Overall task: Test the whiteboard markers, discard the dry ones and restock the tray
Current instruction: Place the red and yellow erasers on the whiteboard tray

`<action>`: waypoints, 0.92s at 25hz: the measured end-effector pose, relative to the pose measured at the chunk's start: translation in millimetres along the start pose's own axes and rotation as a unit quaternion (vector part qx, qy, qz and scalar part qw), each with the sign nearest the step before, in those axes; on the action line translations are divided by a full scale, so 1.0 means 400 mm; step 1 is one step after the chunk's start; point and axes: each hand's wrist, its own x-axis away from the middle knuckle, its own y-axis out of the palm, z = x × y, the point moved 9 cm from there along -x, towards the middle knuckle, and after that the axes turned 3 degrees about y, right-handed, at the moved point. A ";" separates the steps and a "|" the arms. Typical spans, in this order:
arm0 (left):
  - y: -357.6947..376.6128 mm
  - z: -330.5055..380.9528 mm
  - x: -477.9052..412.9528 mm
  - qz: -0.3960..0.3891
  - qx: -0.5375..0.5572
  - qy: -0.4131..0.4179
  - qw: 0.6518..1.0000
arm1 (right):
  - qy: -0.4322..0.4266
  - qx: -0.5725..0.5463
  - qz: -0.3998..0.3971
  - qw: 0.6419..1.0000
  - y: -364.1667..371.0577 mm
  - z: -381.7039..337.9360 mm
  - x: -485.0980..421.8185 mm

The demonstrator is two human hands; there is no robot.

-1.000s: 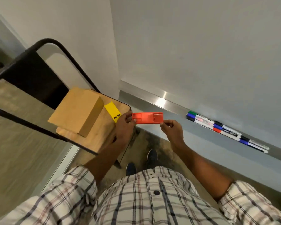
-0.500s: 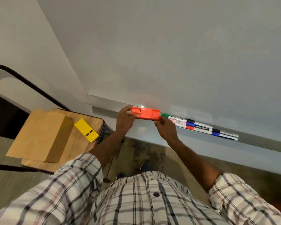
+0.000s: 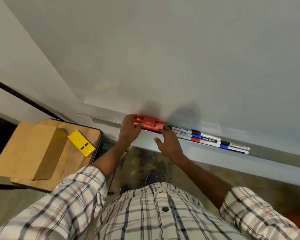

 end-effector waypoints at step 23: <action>-0.180 -0.204 0.122 -0.012 -0.074 0.038 0.996 | -0.137 0.048 -0.023 0.989 0.168 -0.209 0.042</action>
